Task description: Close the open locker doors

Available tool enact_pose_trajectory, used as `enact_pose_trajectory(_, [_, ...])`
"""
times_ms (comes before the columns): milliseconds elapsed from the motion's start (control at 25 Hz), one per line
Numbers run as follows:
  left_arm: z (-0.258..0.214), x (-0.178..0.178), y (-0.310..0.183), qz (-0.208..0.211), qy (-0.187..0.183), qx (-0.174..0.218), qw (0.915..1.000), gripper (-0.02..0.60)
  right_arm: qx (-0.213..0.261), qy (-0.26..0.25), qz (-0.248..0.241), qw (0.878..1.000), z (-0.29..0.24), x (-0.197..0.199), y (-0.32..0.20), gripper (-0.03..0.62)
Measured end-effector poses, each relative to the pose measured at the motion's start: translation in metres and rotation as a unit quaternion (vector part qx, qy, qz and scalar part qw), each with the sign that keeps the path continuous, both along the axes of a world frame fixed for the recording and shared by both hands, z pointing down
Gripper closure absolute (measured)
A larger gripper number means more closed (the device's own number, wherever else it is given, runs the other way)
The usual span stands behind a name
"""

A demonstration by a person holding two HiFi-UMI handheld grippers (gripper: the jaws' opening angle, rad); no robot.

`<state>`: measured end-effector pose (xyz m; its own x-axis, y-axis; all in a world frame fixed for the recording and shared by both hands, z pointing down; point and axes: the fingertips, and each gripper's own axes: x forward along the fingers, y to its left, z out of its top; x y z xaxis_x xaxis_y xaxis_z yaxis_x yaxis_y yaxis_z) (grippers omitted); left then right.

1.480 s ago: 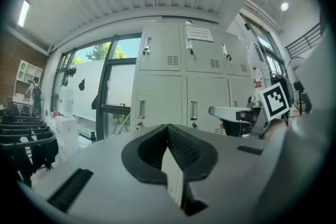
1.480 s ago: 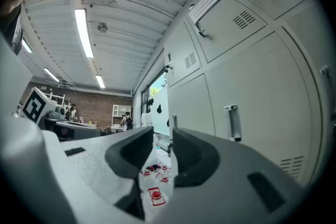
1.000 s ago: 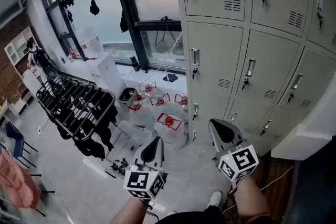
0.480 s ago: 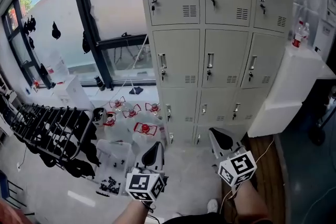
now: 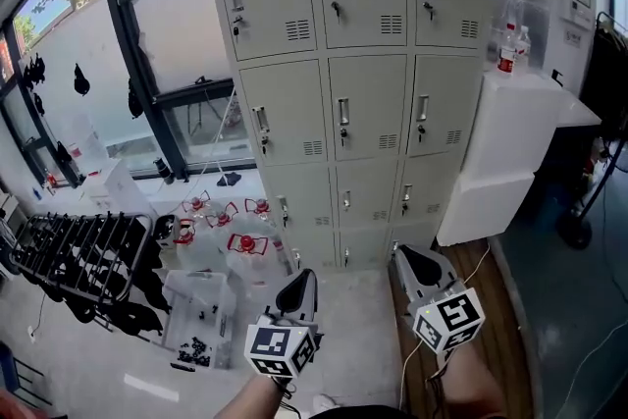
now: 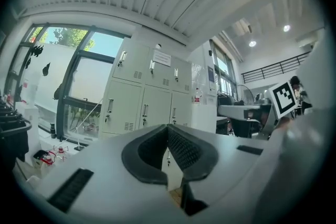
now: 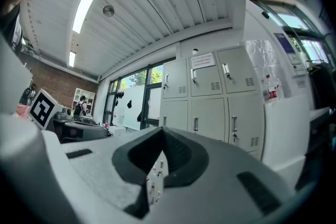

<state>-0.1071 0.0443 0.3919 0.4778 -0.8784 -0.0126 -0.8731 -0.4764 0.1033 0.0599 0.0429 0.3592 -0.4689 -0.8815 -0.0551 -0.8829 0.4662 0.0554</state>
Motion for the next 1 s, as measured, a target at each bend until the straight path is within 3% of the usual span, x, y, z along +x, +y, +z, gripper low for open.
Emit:
enact_pose_trajectory(400, [-0.001,0.078,0.087,-0.025,-0.033,0.002,0.9991,0.578,-0.010,-0.031,-0.029,0.999,0.014,0.077,0.070,0.592])
enact_pose_trajectory(680, [0.008,0.077,0.135,-0.070,-0.037,-0.003,0.9969,0.579,-0.014,-0.040,-0.061,0.997,0.026,0.082,0.106,0.594])
enact_pose_trajectory(1000, [0.019,0.083,0.161,-0.080,-0.023,-0.011,0.9965,0.578,-0.028,-0.034,-0.072,0.996,0.039,0.087,0.130,0.594])
